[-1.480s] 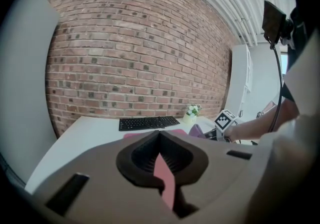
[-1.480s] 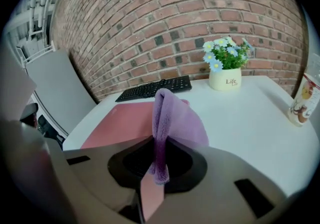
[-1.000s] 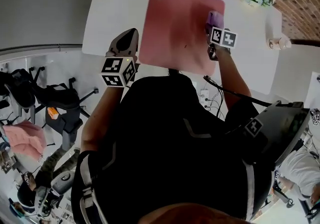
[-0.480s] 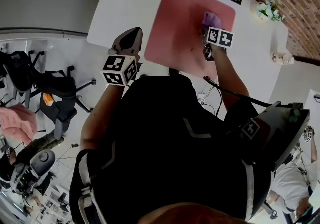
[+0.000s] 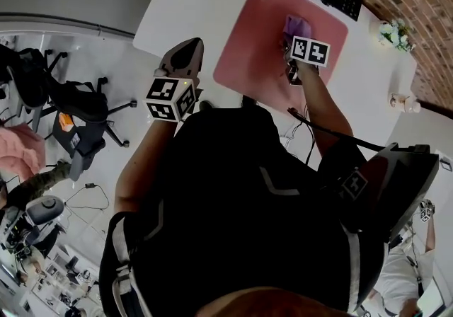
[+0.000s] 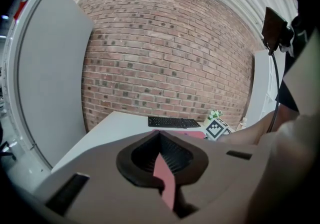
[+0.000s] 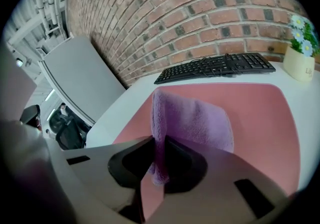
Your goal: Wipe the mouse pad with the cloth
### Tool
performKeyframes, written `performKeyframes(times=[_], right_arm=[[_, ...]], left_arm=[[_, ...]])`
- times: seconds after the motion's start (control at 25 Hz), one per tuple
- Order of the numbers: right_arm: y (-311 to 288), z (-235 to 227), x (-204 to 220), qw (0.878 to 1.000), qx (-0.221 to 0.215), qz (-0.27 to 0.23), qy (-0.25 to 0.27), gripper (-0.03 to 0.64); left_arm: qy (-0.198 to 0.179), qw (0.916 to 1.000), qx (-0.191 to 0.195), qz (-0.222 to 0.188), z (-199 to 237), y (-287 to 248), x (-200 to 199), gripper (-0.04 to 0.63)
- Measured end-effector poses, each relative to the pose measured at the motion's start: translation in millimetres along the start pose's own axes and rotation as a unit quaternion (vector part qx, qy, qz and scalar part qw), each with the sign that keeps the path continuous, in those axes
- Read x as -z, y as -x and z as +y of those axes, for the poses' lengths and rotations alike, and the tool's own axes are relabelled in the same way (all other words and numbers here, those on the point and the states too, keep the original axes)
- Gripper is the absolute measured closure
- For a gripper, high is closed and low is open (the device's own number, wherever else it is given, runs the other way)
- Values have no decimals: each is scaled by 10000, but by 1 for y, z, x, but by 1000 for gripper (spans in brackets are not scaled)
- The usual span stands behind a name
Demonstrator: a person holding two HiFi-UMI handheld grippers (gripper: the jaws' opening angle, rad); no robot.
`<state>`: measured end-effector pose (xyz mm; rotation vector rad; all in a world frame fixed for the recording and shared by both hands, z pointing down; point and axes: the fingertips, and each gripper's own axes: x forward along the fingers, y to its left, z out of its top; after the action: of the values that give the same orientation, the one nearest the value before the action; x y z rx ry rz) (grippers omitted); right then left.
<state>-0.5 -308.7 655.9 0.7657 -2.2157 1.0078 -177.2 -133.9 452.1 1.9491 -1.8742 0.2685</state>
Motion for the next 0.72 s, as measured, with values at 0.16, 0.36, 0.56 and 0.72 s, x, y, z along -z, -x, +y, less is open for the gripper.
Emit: performKeyframes(times=[0.16, 0.36, 0.56, 0.72], right_arm=[[-16, 20, -4, 9997, -200, 88, 118, 561], [-35, 41, -11, 9987, -385, 176, 266, 561], [-51, 56, -12, 9976, -484, 304, 384, 561], [-62, 66, -14, 9968, -547, 381, 433, 561]], left_arm=[[55, 9998, -210, -26, 10, 10, 2, 592], [120, 9991, -396, -52, 17, 19, 6, 592], [193, 9981, -589, -41, 26, 30, 8, 592], [219, 9973, -700, -41, 30, 36, 10, 592]])
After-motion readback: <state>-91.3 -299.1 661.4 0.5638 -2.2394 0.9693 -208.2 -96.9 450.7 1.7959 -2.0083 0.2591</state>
